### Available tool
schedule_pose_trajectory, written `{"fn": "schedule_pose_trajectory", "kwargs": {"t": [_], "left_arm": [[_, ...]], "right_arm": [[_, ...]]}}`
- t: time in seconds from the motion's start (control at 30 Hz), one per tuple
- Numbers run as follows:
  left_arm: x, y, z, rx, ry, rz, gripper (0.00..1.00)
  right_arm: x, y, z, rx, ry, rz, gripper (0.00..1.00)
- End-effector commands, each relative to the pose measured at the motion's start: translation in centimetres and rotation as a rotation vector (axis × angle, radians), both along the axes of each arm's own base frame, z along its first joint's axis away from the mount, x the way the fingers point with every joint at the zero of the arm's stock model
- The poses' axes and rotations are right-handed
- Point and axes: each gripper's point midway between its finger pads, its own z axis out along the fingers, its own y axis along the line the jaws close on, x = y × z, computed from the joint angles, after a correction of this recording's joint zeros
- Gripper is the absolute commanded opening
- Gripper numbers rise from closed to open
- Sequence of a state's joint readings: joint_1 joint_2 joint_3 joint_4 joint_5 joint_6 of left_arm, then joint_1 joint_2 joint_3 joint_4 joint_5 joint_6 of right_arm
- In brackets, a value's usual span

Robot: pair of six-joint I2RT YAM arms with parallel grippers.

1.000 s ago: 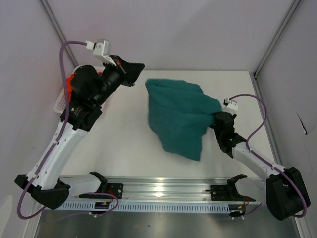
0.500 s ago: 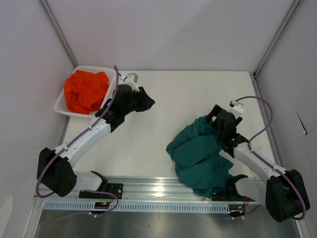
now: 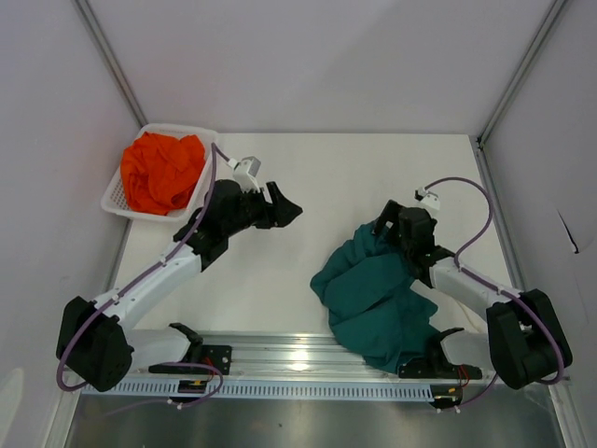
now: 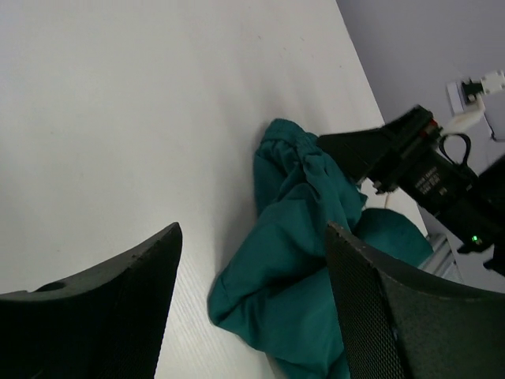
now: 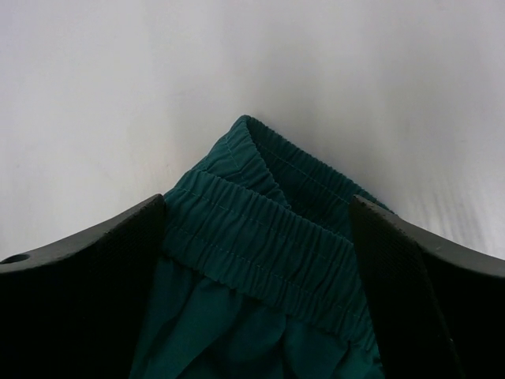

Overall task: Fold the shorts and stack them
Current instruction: Move the shorts to the center of the board

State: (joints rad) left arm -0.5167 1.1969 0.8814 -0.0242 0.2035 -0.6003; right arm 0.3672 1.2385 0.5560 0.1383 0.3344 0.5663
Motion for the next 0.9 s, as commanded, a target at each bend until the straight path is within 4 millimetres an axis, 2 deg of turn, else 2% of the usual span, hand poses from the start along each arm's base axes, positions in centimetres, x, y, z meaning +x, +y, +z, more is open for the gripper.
{"fn": "schedule_pose_trajectory", "kwargs": {"t": [0.0,0.07,0.1,0.13,0.2,0.23,0.27,0.33,0.37,0.47,0.63,0.67,0.7,0.73,0.77,0.8,0.87], "left_arm": [[-2.0,-1.4,0.6,-0.027,-0.073,-0.115,0.76],[-3.1,-2.2,0.5,-0.037,-0.089,-0.180,0.76],[-3.5,-2.2,-0.3,-0.031,-0.083,-0.195,0.76],[-4.0,-2.4,-0.5,-0.038,-0.082,-0.220,0.77],[-4.6,-2.5,-1.1,-0.053,-0.086,-0.241,0.78],[-5.1,-2.6,-1.8,-0.055,-0.079,-0.256,0.79],[-5.5,-2.9,-1.8,-0.063,-0.082,-0.270,0.80],[-6.3,-3.4,-2.5,-0.070,-0.084,-0.300,0.83],[-6.5,-3.6,-3.1,-0.068,-0.080,-0.307,0.84],[-6.6,-4.3,-4.1,-0.069,-0.065,-0.316,0.84],[-5.6,-5.7,-5.8,-0.087,-0.011,-0.315,0.86],[-5.2,-6.2,-5.1,-0.113,-0.022,-0.317,0.86],[-5.2,-6.6,-5.1,-0.121,-0.017,-0.328,0.86],[-4.9,-7.0,-6.0,-0.116,0.006,-0.327,0.87],[-4.3,-7.6,-5.1,-0.130,-0.010,-0.326,0.87],[-4.1,-7.9,-5.5,-0.119,0.005,-0.323,0.88],[-2.5,-8.5,-6.8,-0.077,0.055,-0.288,0.88]], "right_arm": [[1.1,4.5,2.5,0.088,-0.075,0.158,0.97],[0.9,5.7,2.3,0.098,-0.072,0.193,0.86],[0.7,7.3,2.5,0.116,-0.077,0.233,0.80],[0.7,8.0,1.8,0.114,-0.057,0.247,0.71],[0.6,9.5,1.7,0.113,-0.047,0.274,0.66],[0.4,11.1,1.9,0.107,-0.047,0.305,0.61],[0.3,11.7,2.0,0.098,-0.045,0.316,0.52],[0.5,13.1,3.4,0.090,-0.070,0.333,0.20],[0.4,13.4,3.7,0.085,-0.069,0.339,0.12],[0.5,14.3,5.8,0.080,-0.093,0.375,0.00],[-0.7,14.5,9.6,0.108,-0.150,0.433,0.00],[-1.2,13.9,10.4,0.108,-0.150,0.421,0.01],[-1.4,13.4,10.6,0.106,-0.147,0.408,0.04],[-1.7,12.8,10.5,0.098,-0.131,0.397,0.08],[-2.0,11.7,10.6,0.096,-0.117,0.372,0.16],[-2.0,11.1,10.5,0.094,-0.110,0.357,0.23],[-2.2,9.6,10.3,0.091,-0.093,0.325,0.29]]}}
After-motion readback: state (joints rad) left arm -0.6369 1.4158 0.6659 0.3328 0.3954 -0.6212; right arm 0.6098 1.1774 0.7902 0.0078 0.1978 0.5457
